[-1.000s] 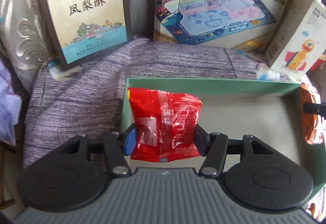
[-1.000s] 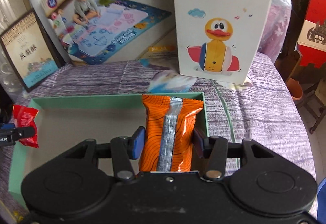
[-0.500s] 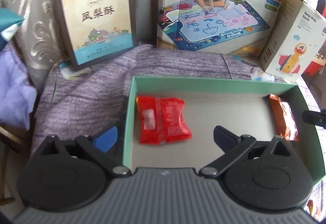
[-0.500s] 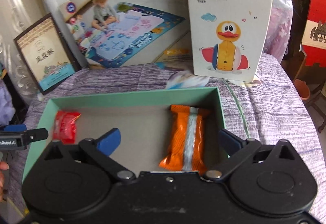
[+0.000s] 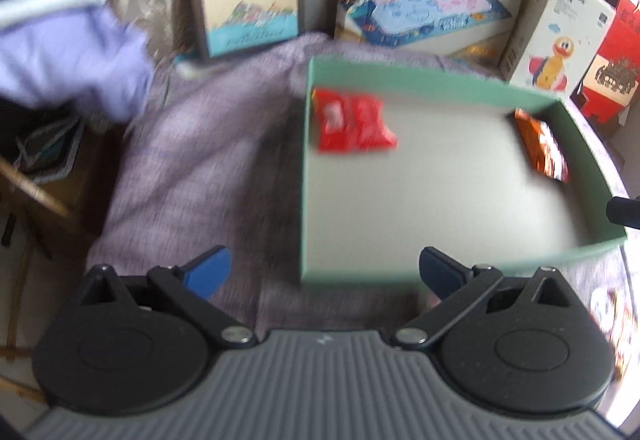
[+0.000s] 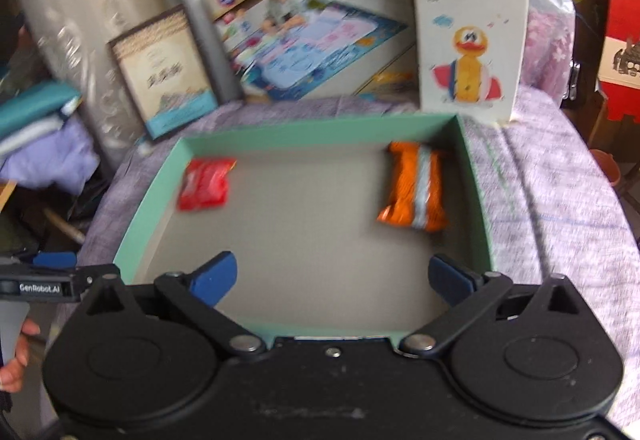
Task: Organize snacks
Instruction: 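Grasp the yellow bar with the left tool while the right tool grasps the spicy strip bag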
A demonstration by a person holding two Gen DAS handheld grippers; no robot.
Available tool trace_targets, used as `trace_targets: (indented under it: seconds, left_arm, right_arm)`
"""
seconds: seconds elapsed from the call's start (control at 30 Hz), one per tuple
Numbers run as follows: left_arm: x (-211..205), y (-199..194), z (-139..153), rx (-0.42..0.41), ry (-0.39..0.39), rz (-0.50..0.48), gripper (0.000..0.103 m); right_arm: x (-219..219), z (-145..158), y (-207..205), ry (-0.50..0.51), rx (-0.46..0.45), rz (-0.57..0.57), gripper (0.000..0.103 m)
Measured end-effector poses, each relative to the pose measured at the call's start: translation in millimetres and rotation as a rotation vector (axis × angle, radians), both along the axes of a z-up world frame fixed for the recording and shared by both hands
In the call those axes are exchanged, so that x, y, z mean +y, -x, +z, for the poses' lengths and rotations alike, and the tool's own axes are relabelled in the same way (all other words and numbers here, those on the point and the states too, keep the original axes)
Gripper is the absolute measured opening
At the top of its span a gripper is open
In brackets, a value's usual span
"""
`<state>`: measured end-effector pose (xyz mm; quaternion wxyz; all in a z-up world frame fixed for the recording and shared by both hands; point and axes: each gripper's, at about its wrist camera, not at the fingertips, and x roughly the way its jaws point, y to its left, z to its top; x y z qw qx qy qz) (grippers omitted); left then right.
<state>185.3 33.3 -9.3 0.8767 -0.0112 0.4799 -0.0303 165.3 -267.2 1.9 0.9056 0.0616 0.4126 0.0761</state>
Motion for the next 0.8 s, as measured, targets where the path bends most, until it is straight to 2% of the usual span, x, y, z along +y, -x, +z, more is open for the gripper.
trace_targets:
  seconds: [0.1,0.3,0.4,0.47,0.5,0.53,0.57,0.63,0.8]
  left_arm:
    - [8,25,-9,0.023,0.002,0.007,0.103]
    - [16,62,-31,0.066,-0.012,0.004,0.103]
    - [12,70,-42,0.089,-0.007,-0.012,0.103]
    - [9,71,-47,0.09,-0.006,-0.017,0.101]
    - [8,72,-49,0.085,-0.002,-0.014,0.093]
    - [8,71,-51,0.084,0.005,-0.011,0.08]
    - [10,71,-52,0.088,0.018,-0.01,0.074]
    - [17,73,-55,0.096,0.055,-0.005,0.055]
    - [40,81,-58,0.09,0.056,0.029,0.059]
  right_arm:
    - [10,-6,18,0.002,0.036,0.003,0.103]
    - [38,-19,49,-0.004,0.049,0.03,0.102]
    - [56,-24,59,-0.018,0.061,0.063,0.085]
    - [70,-27,66,-0.035,0.073,0.1,0.059]
    - [77,-29,69,-0.04,0.08,0.119,0.05]
    - [84,-30,71,-0.042,0.084,0.138,0.038]
    - [91,-30,73,-0.043,0.086,0.153,0.031]
    - [103,-29,77,-0.047,0.081,0.182,0.022]
    - [133,-36,75,-0.04,0.118,0.26,0.021]
